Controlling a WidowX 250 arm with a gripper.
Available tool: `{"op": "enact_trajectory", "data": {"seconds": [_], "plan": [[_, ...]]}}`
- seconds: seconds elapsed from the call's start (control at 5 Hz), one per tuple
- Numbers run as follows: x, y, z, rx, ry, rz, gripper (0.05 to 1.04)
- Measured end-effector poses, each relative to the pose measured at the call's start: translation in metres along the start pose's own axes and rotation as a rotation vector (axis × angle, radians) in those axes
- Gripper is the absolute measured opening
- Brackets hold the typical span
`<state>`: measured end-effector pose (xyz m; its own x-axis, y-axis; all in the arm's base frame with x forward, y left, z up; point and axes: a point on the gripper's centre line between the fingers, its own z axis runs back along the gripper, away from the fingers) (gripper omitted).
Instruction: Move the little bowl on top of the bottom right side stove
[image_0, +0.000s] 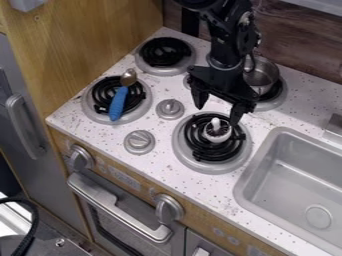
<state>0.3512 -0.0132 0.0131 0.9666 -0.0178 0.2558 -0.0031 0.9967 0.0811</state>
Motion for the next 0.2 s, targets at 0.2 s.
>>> {"op": "enact_trajectory", "data": {"seconds": [0.2], "plan": [[0.0, 0.0, 0.0, 0.0, 0.0, 0.0, 0.998]]}}
